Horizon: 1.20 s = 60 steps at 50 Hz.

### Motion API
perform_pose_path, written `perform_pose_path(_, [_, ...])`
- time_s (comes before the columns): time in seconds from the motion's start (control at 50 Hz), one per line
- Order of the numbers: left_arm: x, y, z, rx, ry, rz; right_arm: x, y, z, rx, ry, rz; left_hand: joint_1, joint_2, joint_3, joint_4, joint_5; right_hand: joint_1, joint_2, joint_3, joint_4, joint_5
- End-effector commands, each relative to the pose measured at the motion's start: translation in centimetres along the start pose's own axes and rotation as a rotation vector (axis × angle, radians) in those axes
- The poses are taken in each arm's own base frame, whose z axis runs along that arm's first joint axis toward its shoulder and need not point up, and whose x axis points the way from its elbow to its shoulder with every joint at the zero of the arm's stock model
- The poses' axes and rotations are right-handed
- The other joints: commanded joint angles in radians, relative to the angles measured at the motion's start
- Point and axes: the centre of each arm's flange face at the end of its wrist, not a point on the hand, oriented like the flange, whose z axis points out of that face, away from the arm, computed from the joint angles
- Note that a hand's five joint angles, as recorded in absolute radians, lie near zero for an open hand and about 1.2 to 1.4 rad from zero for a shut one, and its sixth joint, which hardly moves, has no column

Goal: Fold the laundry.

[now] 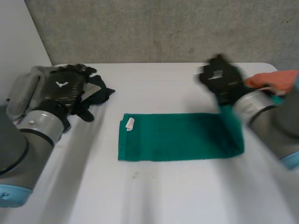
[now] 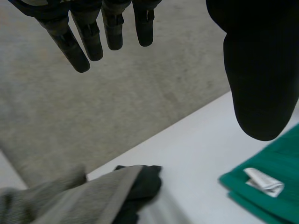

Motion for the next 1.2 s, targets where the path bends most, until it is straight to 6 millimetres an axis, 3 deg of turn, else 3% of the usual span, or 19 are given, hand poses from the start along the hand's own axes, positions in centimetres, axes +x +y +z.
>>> perform_pose_path(0.02, [-2.4, 0.1, -0.2, -0.007, -0.057, -0.01, -11.1, -7.7, -0.1, 0.359, -0.259, -0.079, -0.038, -0.033, -0.036, -0.03, -0.057, 0.284, 0.219, 0.207, 0.201, 0.223])
perform_pose_path(0.04, [-2.7, 0.5, -0.3, -0.016, -0.055, -0.013, -13.4, -8.0, -0.3, 0.377, -0.315, -0.093, -0.038, -0.033, -0.036, -0.03, -0.057, 0.284, 0.219, 0.207, 0.201, 0.223])
perform_pose_path(0.12, [-3.0, 1.2, -0.4, -0.039, -0.047, -0.021, -17.4, -8.0, -0.8, 0.362, -0.407, -0.146, -0.038, -0.033, -0.036, -0.03, -0.057, 0.284, 0.219, 0.207, 0.201, 0.223])
perform_pose_path(0.2, [-2.9, 1.5, -0.4, -0.045, -0.035, -0.022, -17.9, -8.1, -0.8, 0.311, -0.426, -0.209, -0.038, -0.033, -0.036, -0.03, -0.057, 0.223, 0.158, 0.145, 0.14, 0.161])
perform_pose_path(0.26, [-2.8, 1.2, -0.3, -0.034, -0.027, -0.02, -16.3, -8.0, -0.4, 0.245, -0.392, -0.192, -0.038, -0.033, -0.036, -0.03, -0.057, -0.938, -1.002, -1.015, -1.02, -0.999])
perform_pose_path(0.38, [-2.1, 0.2, -0.1, -0.001, -0.005, -0.016, -12.0, -8.8, -0.6, 0.16, -0.314, 0.104, -0.038, -0.033, -0.036, -0.03, -0.057, -0.938, -1.002, -1.015, -1.02, -0.999])
perform_pose_path(0.42, [-1.3, 0.0, 0.0, 0.003, 0.021, -0.018, -9.1, -8.4, -0.8, 0.104, -0.251, 0.248, -0.038, -0.033, -0.036, -0.03, -0.057, -0.938, -1.002, -1.015, -1.02, -0.999])
perform_pose_path(0.48, [0.4, 0.0, 0.0, -0.01, 0.071, -0.015, -6.5, -6.3, -1.1, -0.021, -0.175, 0.424, -0.038, -0.033, -0.036, -0.03, -0.057, -0.938, -1.002, -1.015, -1.02, -0.999])
perform_pose_path(0.56, [3.0, 0.6, -0.4, -0.038, 0.141, -0.011, -5.6, -2.8, -1.6, -0.215, -0.124, 0.578, -0.038, -0.033, -0.036, -0.03, -0.057, -0.938, -1.002, -1.015, -1.02, -0.999])
perform_pose_path(0.7, [8.1, 2.5, -2.0, -0.093, 0.276, 0.011, -5.7, 1.6, -3.3, -0.462, -0.17, 0.645, -0.038, -0.033, -0.036, -0.03, -0.057, -0.938, -1.002, -1.015, -1.02, -0.999])
perform_pose_path(0.92, [12.7, 4.1, -2.5, -0.113, 0.361, 0.061, -7.6, 3.9, -4.6, -0.538, -0.188, 0.663, -0.038, -0.033, -0.036, -0.03, -0.057, -0.938, -1.002, -1.015, -1.02, -0.999])
perform_pose_path(1.02, [15.0, 5.4, -0.5, -0.104, 0.379, 0.099, -8.8, 4.4, -4.3, -0.511, -0.162, 0.626, -0.038, -0.033, -0.036, -0.03, -0.057, -0.906, -0.97, -0.983, -0.988, -0.967])
perform_pose_path(1.12, [15.8, 7.4, 1.9, -0.14, 0.338, 0.195, -9.3, 4.6, -4.0, -0.493, -0.124, 0.576, -0.038, -0.033, -0.036, -0.03, -0.057, -0.87, -0.935, -0.948, -0.953, -0.932])
perform_pose_path(1.16, [15.3, 7.9, 3.1, -0.154, 0.277, 0.241, -9.4, 4.7, -3.9, -0.491, -0.111, 0.561, -0.038, -0.033, -0.036, -0.03, -0.057, -0.818, -0.882, -0.895, -0.9, -0.879])
perform_pose_path(1.2, [12.5, 8.3, 5.3, -0.192, 0.095, 0.301, -9.5, 5.0, -3.8, -0.491, -0.092, 0.538, -0.038, -0.033, -0.036, -0.03, -0.057, -0.759, -0.823, -0.836, -0.842, -0.82])
